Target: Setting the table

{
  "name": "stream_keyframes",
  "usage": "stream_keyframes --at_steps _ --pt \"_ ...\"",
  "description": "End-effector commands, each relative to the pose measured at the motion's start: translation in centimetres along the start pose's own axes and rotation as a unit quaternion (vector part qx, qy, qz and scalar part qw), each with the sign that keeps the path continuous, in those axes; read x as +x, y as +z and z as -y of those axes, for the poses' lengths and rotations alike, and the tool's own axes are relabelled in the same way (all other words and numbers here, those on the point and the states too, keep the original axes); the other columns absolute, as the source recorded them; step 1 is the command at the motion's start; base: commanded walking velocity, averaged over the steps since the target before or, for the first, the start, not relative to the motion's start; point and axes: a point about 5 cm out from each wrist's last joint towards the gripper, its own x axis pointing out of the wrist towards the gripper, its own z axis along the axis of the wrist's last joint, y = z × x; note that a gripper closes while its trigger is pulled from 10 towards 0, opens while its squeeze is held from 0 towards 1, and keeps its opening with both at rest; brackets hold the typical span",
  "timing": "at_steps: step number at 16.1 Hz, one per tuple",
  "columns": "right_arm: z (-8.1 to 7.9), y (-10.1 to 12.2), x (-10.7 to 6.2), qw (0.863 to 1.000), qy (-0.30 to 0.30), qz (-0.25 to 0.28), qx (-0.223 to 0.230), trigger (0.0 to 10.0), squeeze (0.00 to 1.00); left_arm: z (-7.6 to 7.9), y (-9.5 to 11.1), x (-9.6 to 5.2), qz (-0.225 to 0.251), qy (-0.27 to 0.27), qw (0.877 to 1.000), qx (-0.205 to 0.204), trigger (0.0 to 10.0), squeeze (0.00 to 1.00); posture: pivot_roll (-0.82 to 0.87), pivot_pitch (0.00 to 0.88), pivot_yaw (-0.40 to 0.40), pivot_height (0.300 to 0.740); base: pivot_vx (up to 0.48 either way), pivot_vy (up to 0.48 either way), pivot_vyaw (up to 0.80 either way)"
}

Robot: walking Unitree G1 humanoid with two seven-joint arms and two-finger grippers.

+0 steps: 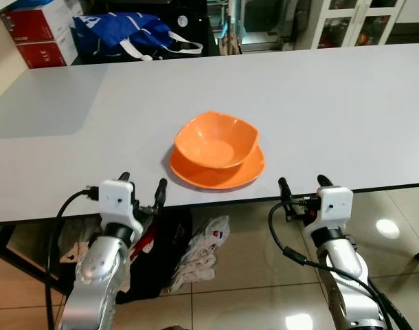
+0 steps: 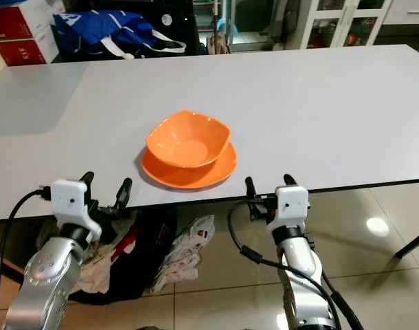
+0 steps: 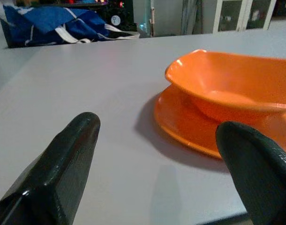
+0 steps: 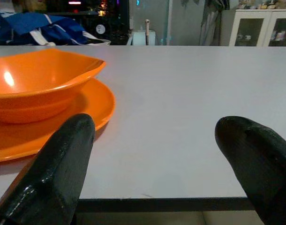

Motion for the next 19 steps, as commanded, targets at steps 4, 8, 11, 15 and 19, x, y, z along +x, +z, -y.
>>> stream_keyframes --at_steps 4,8,11,15,19 --pt "0.1 0.1 0.2 1.000 -0.007 -0.006 -0.005 10.0 0.00 -0.5 0.5 0.1 -0.005 0.008 1.000 -0.013 10.0 0.00 -0.12 0.000 0.072 0.740 -0.149 0.177 0.40" --pt "-0.1 0.2 0.1 1.000 -0.005 -0.010 0.003 10.0 0.00 -0.5 0.5 0.1 -0.012 0.007 1.000 -0.017 10.0 0.00 -0.12 0.000 0.073 0.740 -0.290 0.384 0.40" --pt "-0.3 0.1 0.2 1.000 0.004 -0.015 -0.002 10.0 0.00 -0.5 0.6 0.2 -0.014 0.009 1.000 -0.017 10.0 0.00 -0.12 0.000 0.069 0.740 -0.081 0.427 0.00" --pt "-0.4 0.1 0.1 1.000 0.010 -0.020 -0.006 10.0 0.00 -0.8 0.7 0.9 -0.013 0.016 1.000 -0.002 10.0 0.00 -0.13 0.000 0.068 0.740 0.000 0.352 0.00" --pt "-0.5 0.0 0.1 1.000 0.013 -0.024 -0.010 10.0 0.00 -0.6 0.8 1.7 -0.010 0.019 1.000 -0.004 10.0 0.00 -0.13 0.000 0.074 0.740 0.000 0.000 0.00"
